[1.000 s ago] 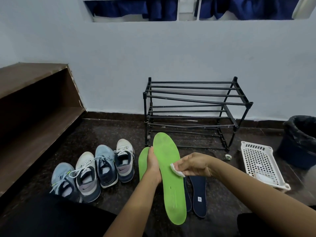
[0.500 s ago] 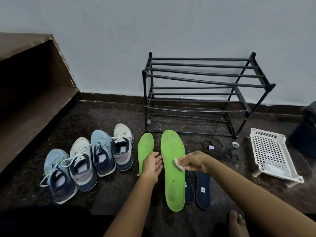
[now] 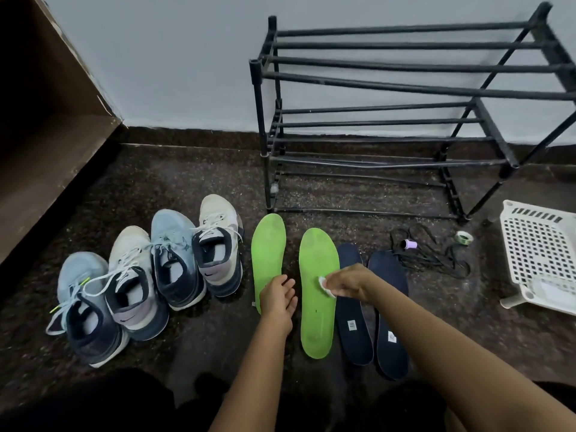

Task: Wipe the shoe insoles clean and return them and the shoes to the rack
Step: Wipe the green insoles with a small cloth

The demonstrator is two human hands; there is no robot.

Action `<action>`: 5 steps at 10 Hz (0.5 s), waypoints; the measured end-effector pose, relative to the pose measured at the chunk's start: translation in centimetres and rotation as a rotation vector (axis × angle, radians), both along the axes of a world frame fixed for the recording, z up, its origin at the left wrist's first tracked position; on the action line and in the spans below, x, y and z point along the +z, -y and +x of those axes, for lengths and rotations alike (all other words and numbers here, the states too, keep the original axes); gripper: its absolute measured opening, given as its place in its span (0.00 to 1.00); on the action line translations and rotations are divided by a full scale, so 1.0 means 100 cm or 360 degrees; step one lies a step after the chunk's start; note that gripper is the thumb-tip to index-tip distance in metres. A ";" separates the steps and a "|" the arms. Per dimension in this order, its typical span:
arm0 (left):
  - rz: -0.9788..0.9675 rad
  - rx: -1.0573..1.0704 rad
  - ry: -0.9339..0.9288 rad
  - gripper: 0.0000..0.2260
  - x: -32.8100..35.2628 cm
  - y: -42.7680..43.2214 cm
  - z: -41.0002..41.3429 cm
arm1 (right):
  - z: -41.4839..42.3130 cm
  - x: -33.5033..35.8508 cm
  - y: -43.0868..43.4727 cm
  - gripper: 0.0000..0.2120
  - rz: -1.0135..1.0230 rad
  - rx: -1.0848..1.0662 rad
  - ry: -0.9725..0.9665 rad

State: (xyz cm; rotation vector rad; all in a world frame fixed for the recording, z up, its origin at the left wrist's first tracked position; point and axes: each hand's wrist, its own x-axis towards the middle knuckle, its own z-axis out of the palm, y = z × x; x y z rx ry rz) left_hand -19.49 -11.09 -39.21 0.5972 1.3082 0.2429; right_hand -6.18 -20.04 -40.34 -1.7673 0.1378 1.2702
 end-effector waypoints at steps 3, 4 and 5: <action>-0.0077 0.0137 -0.0083 0.10 -0.037 -0.016 0.003 | 0.014 -0.041 -0.028 0.17 -0.0093 -0.0205 0.0022; -0.0133 0.0139 -0.0070 0.09 -0.038 -0.015 0.007 | 0.015 -0.047 -0.035 0.12 -0.0041 -0.0093 0.0097; -0.0133 0.0115 -0.0072 0.07 -0.041 -0.014 0.010 | 0.014 -0.060 -0.034 0.06 -0.0043 -0.0011 0.0177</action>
